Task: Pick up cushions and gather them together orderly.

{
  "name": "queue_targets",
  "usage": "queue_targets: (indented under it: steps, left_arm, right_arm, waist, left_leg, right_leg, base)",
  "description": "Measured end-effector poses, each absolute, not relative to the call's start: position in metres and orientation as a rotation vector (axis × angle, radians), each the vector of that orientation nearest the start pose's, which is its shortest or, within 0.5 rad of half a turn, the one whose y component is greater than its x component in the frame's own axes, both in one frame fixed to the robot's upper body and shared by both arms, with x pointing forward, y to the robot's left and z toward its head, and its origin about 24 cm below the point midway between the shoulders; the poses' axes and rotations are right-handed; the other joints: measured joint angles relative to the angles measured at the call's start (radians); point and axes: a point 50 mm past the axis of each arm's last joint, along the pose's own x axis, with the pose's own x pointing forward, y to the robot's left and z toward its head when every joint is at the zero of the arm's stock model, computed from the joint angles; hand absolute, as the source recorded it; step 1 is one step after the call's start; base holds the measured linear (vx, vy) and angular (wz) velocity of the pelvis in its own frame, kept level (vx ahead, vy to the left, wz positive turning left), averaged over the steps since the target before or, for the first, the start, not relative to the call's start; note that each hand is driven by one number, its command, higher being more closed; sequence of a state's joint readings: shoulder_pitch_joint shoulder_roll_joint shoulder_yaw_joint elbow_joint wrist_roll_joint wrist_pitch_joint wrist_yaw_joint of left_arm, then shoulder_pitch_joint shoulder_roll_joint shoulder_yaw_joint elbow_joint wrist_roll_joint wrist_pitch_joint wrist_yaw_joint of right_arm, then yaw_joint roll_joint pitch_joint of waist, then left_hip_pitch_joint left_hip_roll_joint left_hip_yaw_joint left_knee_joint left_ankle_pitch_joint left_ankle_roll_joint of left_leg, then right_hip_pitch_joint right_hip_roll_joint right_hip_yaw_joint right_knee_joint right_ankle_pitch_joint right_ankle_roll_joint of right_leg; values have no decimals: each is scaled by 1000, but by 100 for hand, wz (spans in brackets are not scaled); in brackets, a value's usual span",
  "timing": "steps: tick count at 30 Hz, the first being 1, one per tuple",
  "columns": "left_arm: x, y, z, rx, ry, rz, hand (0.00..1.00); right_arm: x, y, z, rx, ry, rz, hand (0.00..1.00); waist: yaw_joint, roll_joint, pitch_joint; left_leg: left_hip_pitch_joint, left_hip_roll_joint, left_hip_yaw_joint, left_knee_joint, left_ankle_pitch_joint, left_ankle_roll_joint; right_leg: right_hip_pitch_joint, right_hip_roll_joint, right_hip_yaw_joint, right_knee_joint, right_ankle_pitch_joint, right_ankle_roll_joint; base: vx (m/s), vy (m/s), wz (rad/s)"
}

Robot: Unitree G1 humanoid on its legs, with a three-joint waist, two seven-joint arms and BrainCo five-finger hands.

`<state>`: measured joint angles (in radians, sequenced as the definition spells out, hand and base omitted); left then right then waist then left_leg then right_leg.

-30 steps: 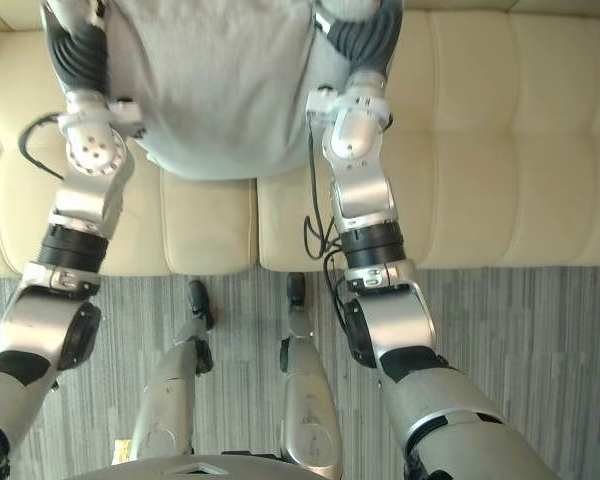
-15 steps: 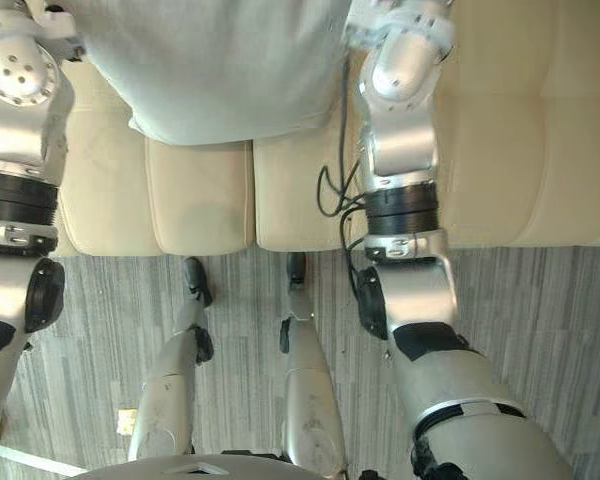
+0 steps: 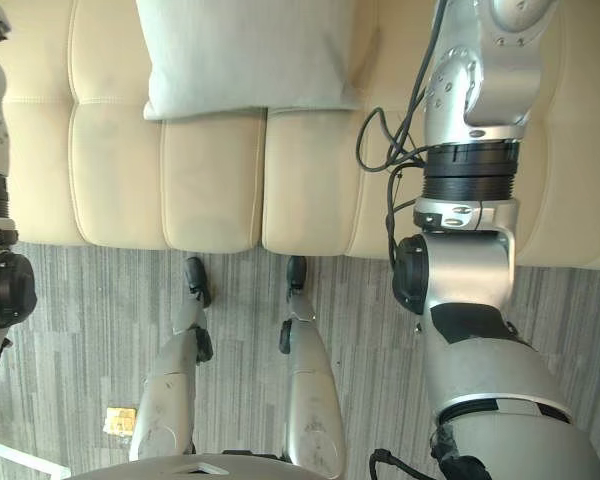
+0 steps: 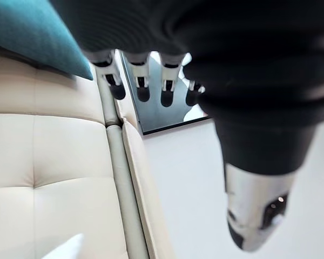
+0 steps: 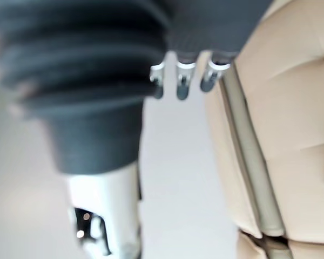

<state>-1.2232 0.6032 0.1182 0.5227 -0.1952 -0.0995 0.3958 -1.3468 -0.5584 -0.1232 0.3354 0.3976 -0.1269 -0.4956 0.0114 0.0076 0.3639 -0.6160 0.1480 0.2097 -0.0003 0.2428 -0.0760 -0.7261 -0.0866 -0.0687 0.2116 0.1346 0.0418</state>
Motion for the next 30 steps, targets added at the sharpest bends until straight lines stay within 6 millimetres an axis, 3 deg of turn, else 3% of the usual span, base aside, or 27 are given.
queue_targets:
  steps: [2, 4, 7, 10, 13, 14, 16, 17, 18, 19, 23, 26, 30]
  left_arm:
    - [338, 268, 377, 43, -889, 545, 0]
    - [336, 285, 356, 30, -843, 580, 0]
    - [318, 308, 302, 60, -790, 625, 0]
    - [294, 318, 237, 97, -672, 640, 0]
    - [271, 308, 141, 39, -415, 614, 0]
    - [263, 305, 118, 22, -342, 612, 0]
    - [237, 294, 57, -33, -136, 620, 0]
    - [228, 290, 39, -49, -65, 620, 0]
    - [210, 280, 4, -57, 81, 608, 0]
    - [202, 276, -7, -59, 132, 603, 0]
    - [151, 248, -80, -89, 487, 559, 0]
    - [125, 233, -109, -100, 660, 525, 0]
    - [101, 220, -132, -107, 817, 503, 0]
  right_arm:
    - [300, -227, 436, 281, -1155, -386, 0]
    - [303, -236, 418, 227, -1125, -399, 0]
    - [298, -260, 364, 151, -1060, -449, 0]
    - [285, -292, 299, 23, -910, -539, 0]
    - [271, -307, 221, -135, -663, -565, 0]
    - [266, -307, 206, -153, -616, -557, 0]
    - [252, -306, 155, -191, -448, -544, 0]
    - [245, -305, 137, -187, -385, -548, 0]
    - [232, -298, 98, -139, -258, -548, 0]
    - [226, -295, 84, -127, -206, -552, 0]
    - [182, -270, -21, -36, 225, -547, 0]
    - [154, -249, -66, -10, 446, -508, 0]
    - [126, -232, -101, 39, 635, -507, 0]
  waist:
    - [-3, 0, 0]
    - [-4, 0, -3]
    - [-4, 0, -4]
    - [5, 0, -4]
    - [1, 1, -15]
    - [-1, 1, -29]
    - [0, 0, -69]
    - [6, 1, -80]
    - [13, 1, -101]
    - [13, 3, -116]
    - [9, 16, -191]
    - [-3, 16, -226]
    - [-3, 8, -263]
  left_leg:
    - [24, -1, 0, -18, 6, 1]
    - [60, 1, 16, -42, -3, 3]
    - [95, 7, 46, -56, -3, 3]
    - [107, 3, 49, -55, 8, 1]
    - [176, 1, 30, -56, -6, -10]
    - [189, 1, 26, -55, -15, -13]
    - [227, 1, 11, -53, -29, -15]
    - [247, 2, 11, -53, -41, -18]
    - [289, 1, 11, -48, -68, -23]
    - [298, 1, 11, -46, -76, -20]
    - [374, 1, 8, -36, -110, -19]
    - [418, 0, 12, -36, -125, -22]
    - [486, -1, 35, -42, -141, -26]
  right_leg:
    - [18, 0, 0, 0, -1, -1]
    - [43, 1, 0, -2, -12, -1]
    - [71, 1, -2, -2, -29, 4]
    - [86, 1, -10, -4, -38, 6]
    - [167, -12, -37, 0, -75, 10]
    - [179, -12, -42, 6, -86, 9]
    - [219, -13, -53, 19, -111, 9]
    - [238, -12, -52, 21, -125, 11]
    - [276, -11, -50, 23, -149, 7]
    - [285, -11, -50, 22, -155, 11]
    - [386, -9, -53, -22, -162, 20]
    - [449, -6, -52, -65, -152, 28]
    - [528, -2, -38, -130, -127, 32]
  base:
    - [-12, -11, 2]
    - [-2, -15, 2]
    - [20, -37, 3]
    - [86, -53, 3]
    - [91, -27, 18]
    - [101, -48, 15]
    - [112, -69, 13]
    - [98, -69, 5]
    - [49, -46, -1]
    - [75, -45, -7]
    - [87, -8, -1]
    - [81, 18, -2]
    - [58, 27, -13]
